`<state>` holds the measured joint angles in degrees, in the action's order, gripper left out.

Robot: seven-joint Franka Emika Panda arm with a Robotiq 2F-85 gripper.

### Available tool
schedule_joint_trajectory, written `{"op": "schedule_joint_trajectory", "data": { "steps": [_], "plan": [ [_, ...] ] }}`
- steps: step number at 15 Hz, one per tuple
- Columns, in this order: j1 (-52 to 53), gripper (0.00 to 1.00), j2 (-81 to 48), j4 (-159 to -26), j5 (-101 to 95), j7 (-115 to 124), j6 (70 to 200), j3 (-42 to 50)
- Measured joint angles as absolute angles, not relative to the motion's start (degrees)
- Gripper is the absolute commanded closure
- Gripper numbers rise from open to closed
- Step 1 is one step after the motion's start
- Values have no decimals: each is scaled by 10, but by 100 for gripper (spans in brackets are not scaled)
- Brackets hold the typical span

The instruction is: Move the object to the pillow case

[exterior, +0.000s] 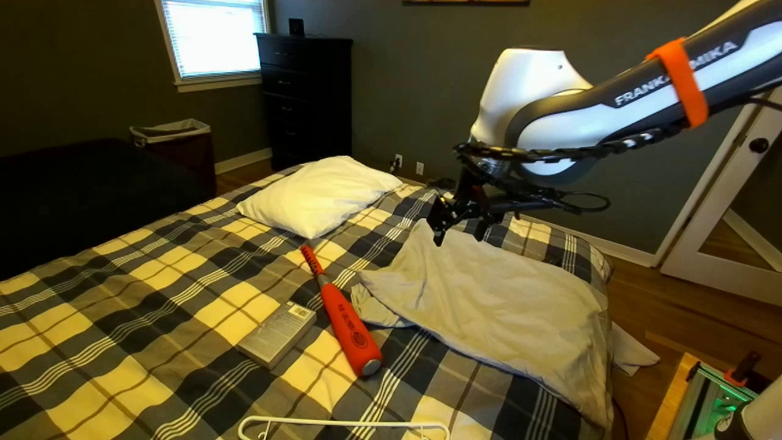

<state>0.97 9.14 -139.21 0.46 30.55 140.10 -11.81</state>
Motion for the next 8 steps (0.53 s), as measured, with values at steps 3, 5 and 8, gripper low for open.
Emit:
{"op": "schedule_joint_trajectory", "data": {
  "steps": [3, 5, 8],
  "plan": [
    [10, 0, -17, -1319, 22, 294, 1396, -105],
    [13, 0, -83, -1259, 79, 229, 1390, -95],
    [13, 0, -129, -1214, 93, 209, 1383, -91]
  ]
}}
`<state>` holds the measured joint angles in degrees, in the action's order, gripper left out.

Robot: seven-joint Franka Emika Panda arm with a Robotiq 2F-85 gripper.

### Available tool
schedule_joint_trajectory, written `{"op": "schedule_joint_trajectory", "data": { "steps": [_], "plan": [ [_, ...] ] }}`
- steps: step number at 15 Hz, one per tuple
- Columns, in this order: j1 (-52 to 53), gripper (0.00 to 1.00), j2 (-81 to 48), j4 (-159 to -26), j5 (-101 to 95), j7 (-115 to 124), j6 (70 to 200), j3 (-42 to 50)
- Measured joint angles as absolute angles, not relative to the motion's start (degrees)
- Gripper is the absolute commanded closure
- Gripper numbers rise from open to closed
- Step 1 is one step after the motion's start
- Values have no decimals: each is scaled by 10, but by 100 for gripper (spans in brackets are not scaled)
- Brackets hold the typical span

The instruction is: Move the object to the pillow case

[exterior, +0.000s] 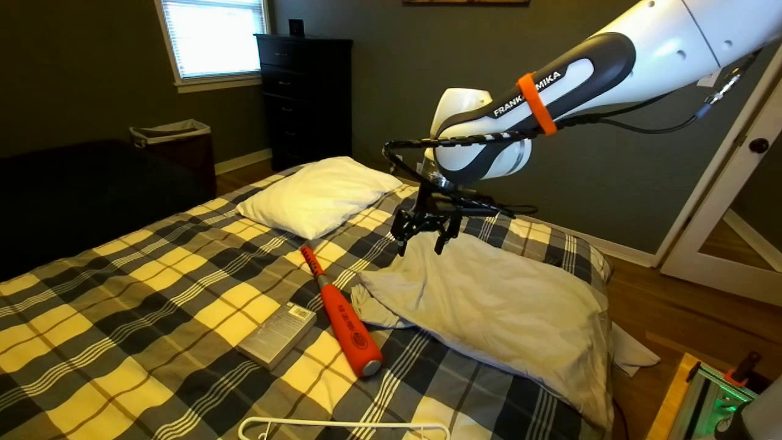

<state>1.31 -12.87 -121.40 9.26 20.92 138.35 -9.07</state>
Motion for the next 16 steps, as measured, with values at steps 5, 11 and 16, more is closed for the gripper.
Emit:
{"op": "schedule_joint_trajectory", "data": {
  "steps": [5, 11, 16],
  "plan": [
    [27, 0, -135, -1201, 82, 209, 1380, -76],
    [35, 0, -269, -1043, 17, 138, 1321, -37],
    [40, 0, -413, -886, 20, 45, 1261, -47]
  ]
}}
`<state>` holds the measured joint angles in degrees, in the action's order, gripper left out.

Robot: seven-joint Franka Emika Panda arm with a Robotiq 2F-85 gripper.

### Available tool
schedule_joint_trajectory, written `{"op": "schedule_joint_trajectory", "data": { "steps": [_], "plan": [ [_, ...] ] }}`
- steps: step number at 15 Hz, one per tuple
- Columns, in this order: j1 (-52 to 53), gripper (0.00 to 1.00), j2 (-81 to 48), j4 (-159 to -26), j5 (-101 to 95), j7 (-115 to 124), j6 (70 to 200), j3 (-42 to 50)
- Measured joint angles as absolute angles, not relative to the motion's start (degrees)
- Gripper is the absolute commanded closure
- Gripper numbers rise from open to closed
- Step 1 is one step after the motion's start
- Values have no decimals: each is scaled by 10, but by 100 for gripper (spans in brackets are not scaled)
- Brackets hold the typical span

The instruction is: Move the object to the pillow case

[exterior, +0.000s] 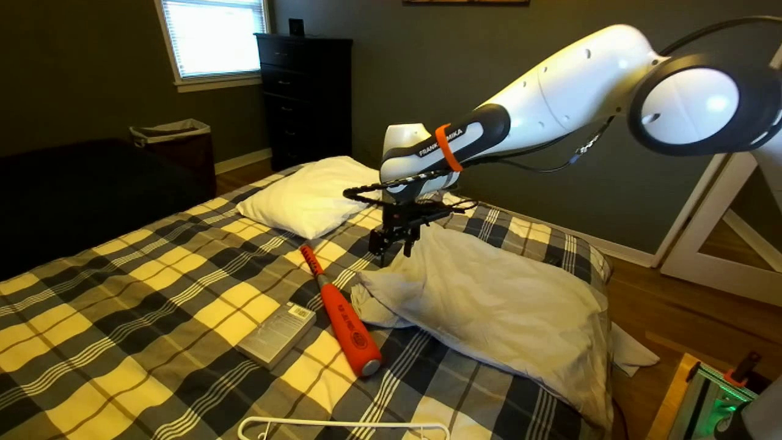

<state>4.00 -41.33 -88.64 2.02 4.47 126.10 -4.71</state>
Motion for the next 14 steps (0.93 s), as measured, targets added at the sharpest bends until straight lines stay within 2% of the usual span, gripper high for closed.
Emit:
{"op": "schedule_joint_trajectory", "data": {
  "steps": [3, 7, 14],
  "plan": [
    [54, 0, -486, -813, 20, 31, 1225, -51],
    [54, 0, -481, -812, 20, 31, 1226, -48],
    [71, 0, -553, -762, 10, 34, 1373, -39]
  ]
}}
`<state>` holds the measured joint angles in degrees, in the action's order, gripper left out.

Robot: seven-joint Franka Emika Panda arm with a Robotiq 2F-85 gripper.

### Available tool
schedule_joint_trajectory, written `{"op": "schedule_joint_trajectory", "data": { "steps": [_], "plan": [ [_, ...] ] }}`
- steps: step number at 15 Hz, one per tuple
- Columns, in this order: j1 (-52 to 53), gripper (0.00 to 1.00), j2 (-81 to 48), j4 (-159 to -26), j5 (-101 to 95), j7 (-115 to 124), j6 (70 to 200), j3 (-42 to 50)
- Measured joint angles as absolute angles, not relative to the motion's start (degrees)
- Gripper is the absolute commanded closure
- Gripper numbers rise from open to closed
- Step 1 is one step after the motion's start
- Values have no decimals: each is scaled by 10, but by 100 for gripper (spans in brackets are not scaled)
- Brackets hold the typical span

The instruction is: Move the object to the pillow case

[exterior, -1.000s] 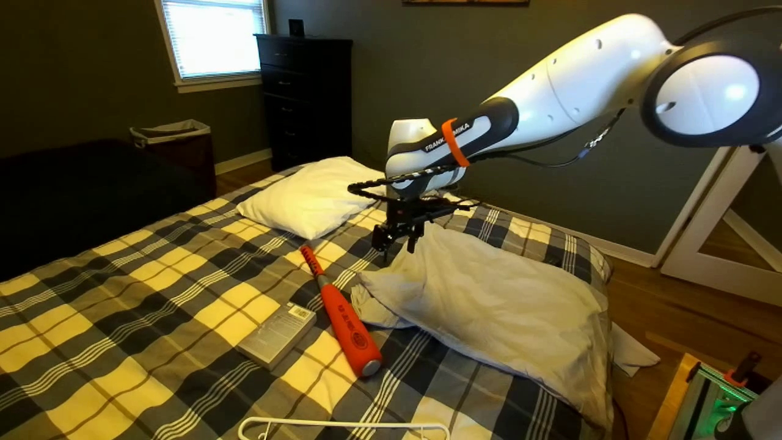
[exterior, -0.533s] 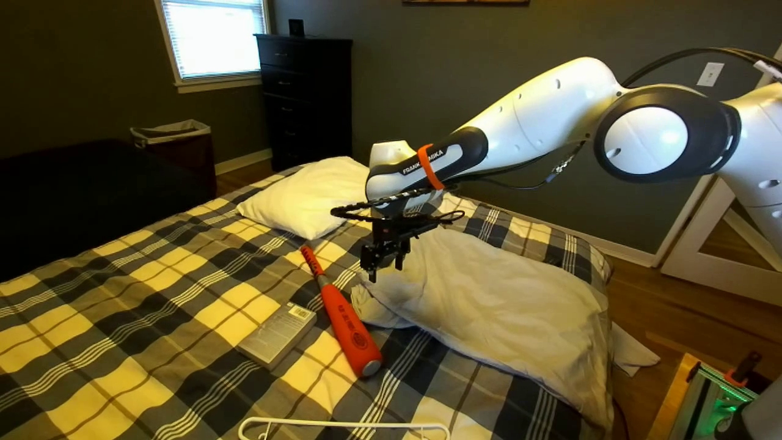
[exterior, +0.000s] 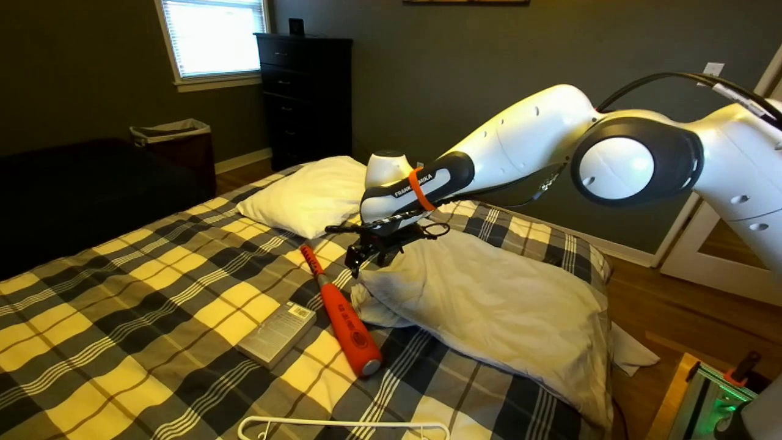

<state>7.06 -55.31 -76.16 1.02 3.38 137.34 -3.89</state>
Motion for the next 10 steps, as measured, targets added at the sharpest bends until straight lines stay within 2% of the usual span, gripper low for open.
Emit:
{"op": "schedule_joint_trajectory", "data": {
  "steps": [10],
  "plan": [
    [125, 0, -736, -536, 2, 17, 1342, -43]
  ]
}}
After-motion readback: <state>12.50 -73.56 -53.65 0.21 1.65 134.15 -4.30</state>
